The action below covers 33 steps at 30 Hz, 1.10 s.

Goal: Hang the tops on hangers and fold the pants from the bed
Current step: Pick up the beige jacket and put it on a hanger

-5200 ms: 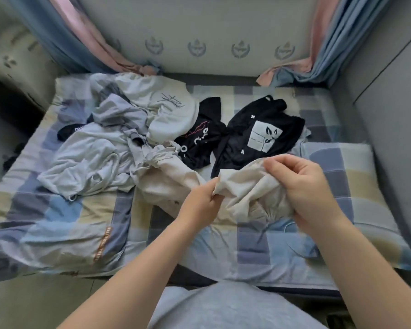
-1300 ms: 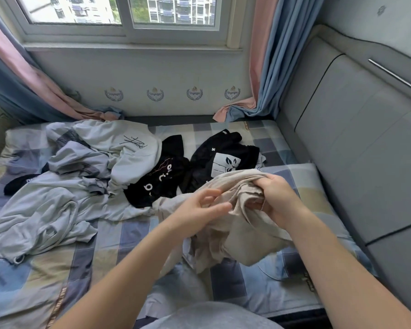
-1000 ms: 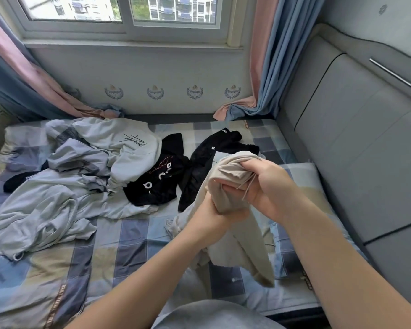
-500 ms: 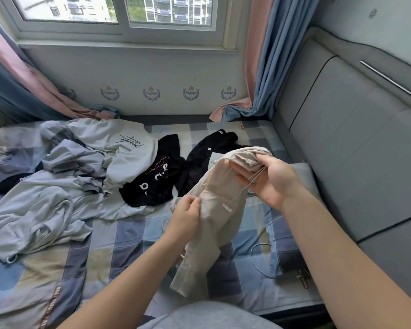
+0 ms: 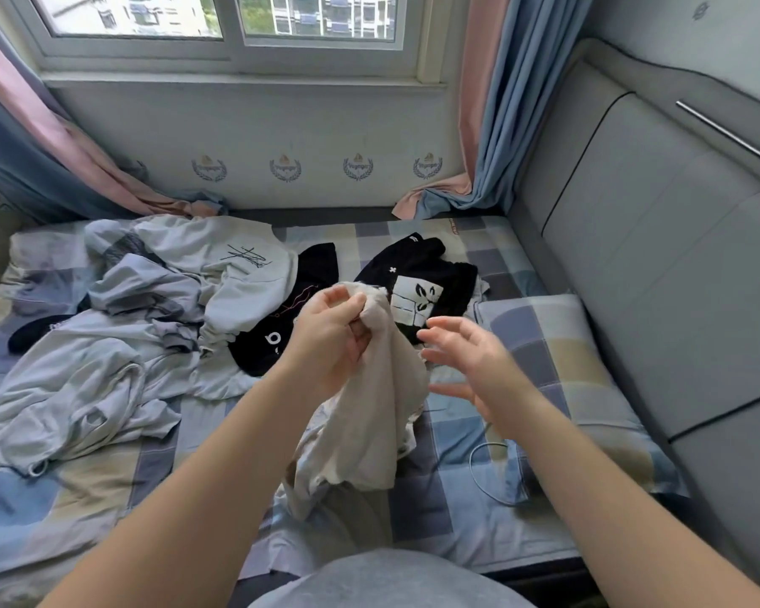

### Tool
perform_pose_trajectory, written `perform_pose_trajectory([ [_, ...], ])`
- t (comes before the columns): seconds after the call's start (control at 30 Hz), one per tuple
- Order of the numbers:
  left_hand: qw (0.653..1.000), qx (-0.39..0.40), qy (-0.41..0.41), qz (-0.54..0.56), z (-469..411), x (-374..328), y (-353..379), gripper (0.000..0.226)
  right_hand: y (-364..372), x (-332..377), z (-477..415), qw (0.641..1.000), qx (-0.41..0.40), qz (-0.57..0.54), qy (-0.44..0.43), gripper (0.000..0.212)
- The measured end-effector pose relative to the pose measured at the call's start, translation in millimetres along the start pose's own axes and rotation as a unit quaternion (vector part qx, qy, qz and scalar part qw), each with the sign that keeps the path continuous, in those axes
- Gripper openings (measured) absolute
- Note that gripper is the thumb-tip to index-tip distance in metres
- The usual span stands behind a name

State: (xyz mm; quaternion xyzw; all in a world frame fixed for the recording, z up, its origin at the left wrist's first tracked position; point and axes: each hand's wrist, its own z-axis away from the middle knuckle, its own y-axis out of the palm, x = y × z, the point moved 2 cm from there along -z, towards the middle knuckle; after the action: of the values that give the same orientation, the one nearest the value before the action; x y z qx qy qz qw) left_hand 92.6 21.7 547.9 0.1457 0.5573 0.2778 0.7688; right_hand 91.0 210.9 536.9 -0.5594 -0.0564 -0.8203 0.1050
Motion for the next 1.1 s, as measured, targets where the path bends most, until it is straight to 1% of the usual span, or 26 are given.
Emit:
perform_pose_trajectory([
  [0.07, 0.999, 0.026, 0.012, 0.020, 5.3, -8.5, 9.6, 0.009, 16.6, -10.7, 6.6, 0.997, 0.052, 0.052, -0.022, 0.064],
  [0.1, 0.999, 0.041, 0.017, 0.021, 9.0, -11.7, 15.1, 0.013, 25.4, -15.3, 8.1, 0.995, 0.071, 0.060, -0.034, 0.078],
  [0.13, 0.998, 0.056, 0.021, 0.018, 13.2, -14.3, 21.2, 0.018, 33.4, -20.0, 7.4, 0.994, 0.075, 0.064, -0.048, 0.081],
  [0.17, 0.997, 0.069, 0.025, 0.012, 16.8, -16.4, 27.5, 0.021, 39.0, -25.0, 4.5, 0.994, 0.059, 0.069, -0.065, 0.075],
  [0.2, 0.996, 0.079, 0.027, 0.007, 19.8, -18.1, 33.4, 0.021, 41.8, -29.6, -0.3, 0.993, 0.031, 0.080, -0.081, 0.063],
  [0.3, 0.996, 0.080, 0.039, -0.007, 24.1, -23.2, 44.9, 0.018, 37.0, -41.2, -15.5, 0.986, -0.053, 0.119, -0.108, 0.013],
  [0.33, 0.996, 0.068, 0.049, -0.011, 24.3, -25.2, 45.5, 0.016, 30.8, -45.0, -19.7, 0.982, -0.068, 0.144, -0.103, 0.014],
  [0.4, 0.997, 0.040, 0.067, -0.006, 22.7, -29.0, 40.9, 0.013, 15.5, -51.8, -25.8, 0.975, -0.088, 0.189, -0.077, 0.023],
  [0.5, 0.996, 0.000, 0.088, -0.019, 17.3, -30.6, 27.5, 0.014, -11.5, -50.3, -29.2, 0.970, -0.112, 0.207, -0.057, 0.026],
  [0.53, 0.995, -0.015, 0.094, -0.027, 14.3, -29.6, 22.0, 0.014, -19.4, -45.8, -29.4, 0.972, -0.112, 0.199, -0.051, 0.026],
  [0.6, 0.994, -0.028, 0.100, -0.038, 7.5, -26.5, 11.5, 0.021, -31.0, -33.3, -28.6, 0.984, -0.091, 0.147, -0.040, 0.023],
  [0.67, 0.994, -0.018, 0.089, -0.062, 3.3, -21.3, 2.7, 0.029, -38.7, -17.1, -28.1, 0.992, -0.058, 0.104, -0.043, 0.017],
  [0.77, 0.988, 0.020, 0.036, -0.149, 1.2, -5.2, -7.0, 0.039, -43.0, 11.3, -26.7, 0.993, -0.024, 0.092, -0.071, 0.011],
  [0.83, 0.967, 0.080, -0.012, -0.242, 3.3, 11.8, -8.7, 0.044, -40.0, 30.5, -22.7, 0.994, -0.009, 0.052, -0.096, 0.016],
  [0.9, 0.929, 0.140, -0.049, -0.340, 7.1, 31.0, -8.3, 0.056, -35.3, 47.0, -17.4, 0.993, 0.013, 0.001, -0.119, 0.025],
  [0.97, 0.903, 0.176, -0.046, -0.391, 10.4, 49.5, -4.0, 0.068, -30.3, 61.5, -12.0, 0.989, 0.042, -0.053, -0.134, 0.027],
  [1.0, 0.894, 0.177, -0.040, -0.409, 10.6, 58.3, -0.8, 0.073, -28.1, 68.0, -9.5, 0.986, 0.054, -0.078, -0.139, 0.024],
  [1.07, 0.879, 0.153, -0.025, -0.451, 4.9, 74.0, 3.1, 0.085, -24.6, 81.0, -6.4, 0.979, 0.068, -0.128, -0.145, 0.021],
  [1.1, 0.865, 0.140, -0.010, -0.482, 0.8, 79.4, 3.9, 0.083, -23.2, 87.5, -5.7, 0.974, 0.070, -0.159, -0.146, 0.021],
])
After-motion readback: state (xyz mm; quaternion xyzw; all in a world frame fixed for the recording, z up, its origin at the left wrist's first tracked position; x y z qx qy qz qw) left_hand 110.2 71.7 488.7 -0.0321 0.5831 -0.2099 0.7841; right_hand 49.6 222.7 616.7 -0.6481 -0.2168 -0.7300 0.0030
